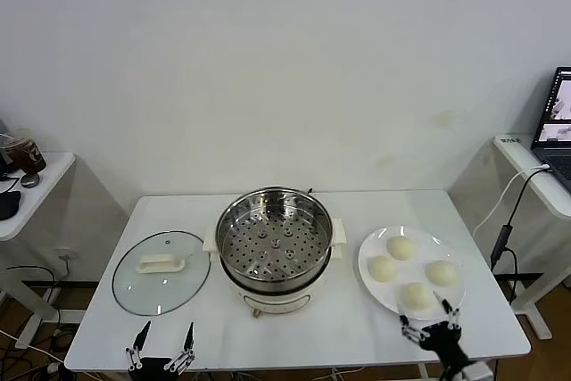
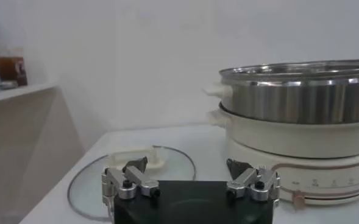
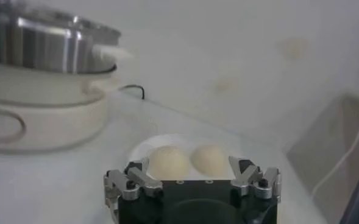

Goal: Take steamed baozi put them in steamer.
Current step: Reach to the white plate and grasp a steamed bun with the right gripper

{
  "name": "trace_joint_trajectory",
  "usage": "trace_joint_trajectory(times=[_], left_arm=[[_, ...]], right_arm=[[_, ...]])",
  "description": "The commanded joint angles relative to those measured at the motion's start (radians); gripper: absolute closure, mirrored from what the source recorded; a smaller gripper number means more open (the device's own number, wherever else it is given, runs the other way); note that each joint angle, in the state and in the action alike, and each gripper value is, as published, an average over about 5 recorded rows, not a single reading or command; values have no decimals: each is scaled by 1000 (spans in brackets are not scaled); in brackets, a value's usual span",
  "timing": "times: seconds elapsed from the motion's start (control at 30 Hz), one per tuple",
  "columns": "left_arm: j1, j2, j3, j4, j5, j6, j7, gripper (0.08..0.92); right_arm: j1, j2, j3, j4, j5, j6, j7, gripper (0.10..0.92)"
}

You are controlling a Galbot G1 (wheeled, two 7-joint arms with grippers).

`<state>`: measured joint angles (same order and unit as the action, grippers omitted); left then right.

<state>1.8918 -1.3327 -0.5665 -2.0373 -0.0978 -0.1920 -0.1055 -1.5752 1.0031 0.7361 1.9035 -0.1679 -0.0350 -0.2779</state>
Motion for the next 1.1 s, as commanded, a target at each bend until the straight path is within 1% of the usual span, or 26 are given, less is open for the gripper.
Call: trace_joint_trajectory(times=[0.03, 0.13, 0.33, 0.47, 0.57, 0.67, 0.8, 0.93, 1.1], left_arm=[[-15, 1, 0, 7, 45, -17, 5, 177], [-12, -7, -2, 5, 63, -23, 7, 177], [-1, -29, -5, -5, 96, -36, 6, 177], [2, -41, -8, -10, 129, -44, 1, 177], [0, -46, -12, -10, 134, -47, -4, 177], [-4, -46, -20, -5, 134, -49, -8, 177], [-13, -44, -33, 5, 132, -53, -11, 177], [-17, -41, -49, 6, 128, -55, -11, 177], [-20, -38, -61, 7, 126, -56, -10, 177]], right_arm=[[306, -382, -92, -123, -324, -56, -198, 203], [472, -437, -223, -175, -345, -62, -269, 203], [902, -483, -603, -300, -340, -85, -494, 203], [1106, -490, -816, -380, -291, -86, -644, 203], [1248, -469, -985, -466, -226, -84, -718, 203], [1358, -416, -1108, -573, -192, -75, -763, 203], [1438, -331, -1195, -694, -179, -55, -800, 203], [1469, -266, -1238, -760, -169, -56, -817, 203], [1489, -204, -1276, -851, -194, -59, -812, 203]])
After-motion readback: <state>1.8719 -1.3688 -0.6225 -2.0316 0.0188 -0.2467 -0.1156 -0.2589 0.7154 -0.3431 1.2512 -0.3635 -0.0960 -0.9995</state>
